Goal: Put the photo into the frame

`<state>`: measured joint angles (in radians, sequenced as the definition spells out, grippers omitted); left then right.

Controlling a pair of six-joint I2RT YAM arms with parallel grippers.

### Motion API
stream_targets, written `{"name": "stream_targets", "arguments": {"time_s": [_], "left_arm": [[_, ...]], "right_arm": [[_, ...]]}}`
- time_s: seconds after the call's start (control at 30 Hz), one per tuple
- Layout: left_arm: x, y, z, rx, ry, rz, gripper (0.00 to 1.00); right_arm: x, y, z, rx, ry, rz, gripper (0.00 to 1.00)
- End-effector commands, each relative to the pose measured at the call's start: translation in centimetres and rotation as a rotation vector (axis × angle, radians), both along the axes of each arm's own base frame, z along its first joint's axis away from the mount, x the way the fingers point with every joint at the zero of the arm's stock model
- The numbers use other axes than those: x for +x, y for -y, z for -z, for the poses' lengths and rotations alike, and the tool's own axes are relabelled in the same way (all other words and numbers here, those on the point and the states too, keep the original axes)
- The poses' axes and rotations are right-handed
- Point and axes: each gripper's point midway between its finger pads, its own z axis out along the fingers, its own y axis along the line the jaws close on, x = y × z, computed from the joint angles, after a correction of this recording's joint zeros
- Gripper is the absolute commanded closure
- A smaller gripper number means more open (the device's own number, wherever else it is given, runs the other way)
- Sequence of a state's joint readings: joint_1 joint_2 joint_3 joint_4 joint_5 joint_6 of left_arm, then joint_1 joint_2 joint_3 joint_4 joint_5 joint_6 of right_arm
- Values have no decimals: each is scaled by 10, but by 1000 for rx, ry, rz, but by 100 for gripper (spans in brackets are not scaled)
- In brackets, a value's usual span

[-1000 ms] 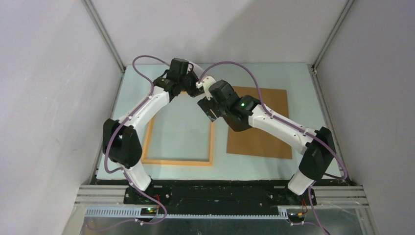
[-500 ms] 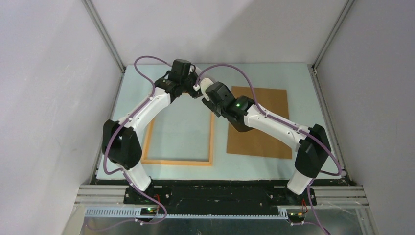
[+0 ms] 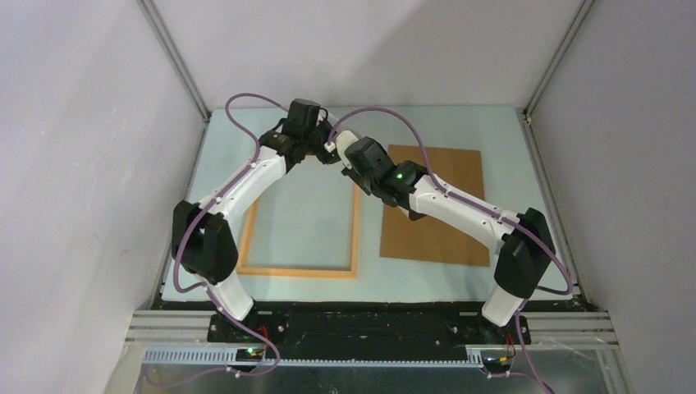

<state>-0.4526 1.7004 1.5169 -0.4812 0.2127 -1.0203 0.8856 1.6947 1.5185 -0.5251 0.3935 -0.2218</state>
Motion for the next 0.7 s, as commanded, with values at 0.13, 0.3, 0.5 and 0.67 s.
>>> {"name": "stream_targets", "arguments": {"time_s": [0.13, 0.3, 0.5, 0.67], "left_arm": [[5, 4, -63, -43, 197, 86, 27], [11, -7, -88, -41, 284, 132, 1], [10, -34, -114, -29, 388, 194, 0], [9, -67, -125, 19, 486, 243, 0]], "right_arm": [[8, 12, -22, 41, 45, 41, 100], [12, 26, -37, 71, 58, 69, 100], [19, 48, -68, 168, 53, 113, 100], [18, 54, -107, 348, -1, 114, 100]]}}
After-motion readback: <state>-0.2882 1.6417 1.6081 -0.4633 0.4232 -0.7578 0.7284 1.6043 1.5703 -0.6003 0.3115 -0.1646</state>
